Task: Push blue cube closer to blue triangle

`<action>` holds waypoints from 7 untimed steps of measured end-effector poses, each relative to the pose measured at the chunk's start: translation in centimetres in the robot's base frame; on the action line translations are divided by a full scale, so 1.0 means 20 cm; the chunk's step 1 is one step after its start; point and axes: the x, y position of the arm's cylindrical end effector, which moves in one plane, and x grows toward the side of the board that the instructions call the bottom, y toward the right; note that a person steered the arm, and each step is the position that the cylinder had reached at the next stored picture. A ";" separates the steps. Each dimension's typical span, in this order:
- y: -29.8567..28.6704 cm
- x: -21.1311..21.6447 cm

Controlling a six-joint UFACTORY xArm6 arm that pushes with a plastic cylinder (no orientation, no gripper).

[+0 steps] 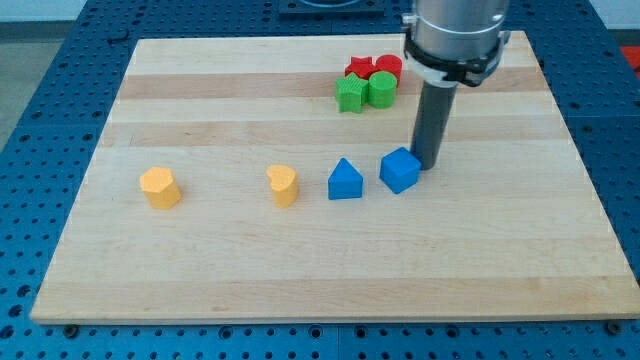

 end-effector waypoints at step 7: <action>-0.09 0.00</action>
